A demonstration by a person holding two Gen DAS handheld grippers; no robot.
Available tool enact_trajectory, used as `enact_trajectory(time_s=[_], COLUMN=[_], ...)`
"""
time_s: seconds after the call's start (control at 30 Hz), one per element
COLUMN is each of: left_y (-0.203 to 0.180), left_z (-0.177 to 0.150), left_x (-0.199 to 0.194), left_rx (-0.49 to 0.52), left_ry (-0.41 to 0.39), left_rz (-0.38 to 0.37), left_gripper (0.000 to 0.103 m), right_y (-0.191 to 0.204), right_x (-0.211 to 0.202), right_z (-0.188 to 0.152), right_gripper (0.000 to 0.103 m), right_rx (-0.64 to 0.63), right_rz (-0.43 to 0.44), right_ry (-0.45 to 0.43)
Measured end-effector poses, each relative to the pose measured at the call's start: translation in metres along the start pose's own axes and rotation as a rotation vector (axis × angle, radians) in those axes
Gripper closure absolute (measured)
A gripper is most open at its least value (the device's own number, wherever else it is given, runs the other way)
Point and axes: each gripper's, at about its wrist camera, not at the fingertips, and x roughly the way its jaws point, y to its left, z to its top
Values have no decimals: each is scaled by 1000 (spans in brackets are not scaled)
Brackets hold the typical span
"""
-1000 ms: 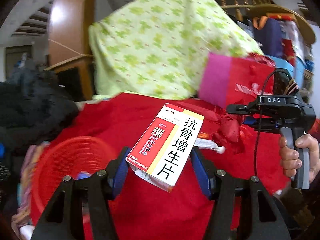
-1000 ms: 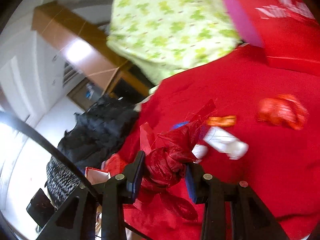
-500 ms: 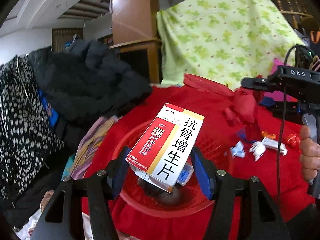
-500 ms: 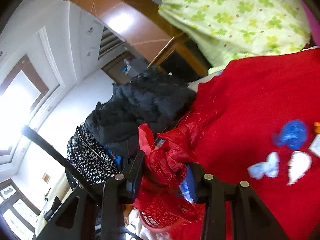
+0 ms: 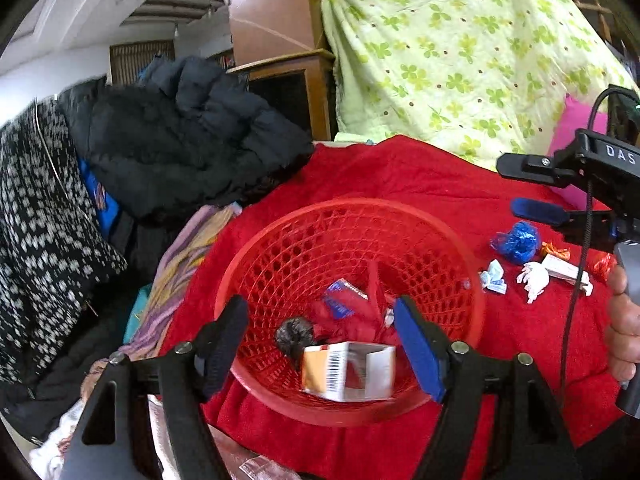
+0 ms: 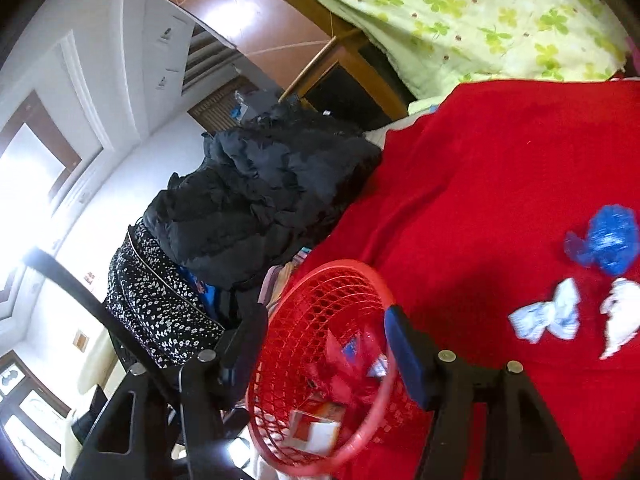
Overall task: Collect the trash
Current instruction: 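Carry medicine box and red bag over the basket and open both tools, then pull both tools back from the basket toward the table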
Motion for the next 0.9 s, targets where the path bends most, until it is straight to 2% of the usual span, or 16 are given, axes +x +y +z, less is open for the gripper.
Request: enact_trajectory(time_s=[0.27,0.67,0.9], left_y=[-66,-153,-186], left_z=[16,22,19], left_x=[-40,-81,-95], left_rx=[136,266,323], left_ry=[-52,-77,-85], left_rz=[57,-2,-35], left_gripper=[22,21,21], right_y=[-12,-25,-32], right_x=[-89,-225,-272], right_z=[-7,-20,-28], right_gripper=[38,38,38], right_rx=[-83,-153,-158], right_rz=[-86,-220,-273], right_ry=[-103,-291,-352])
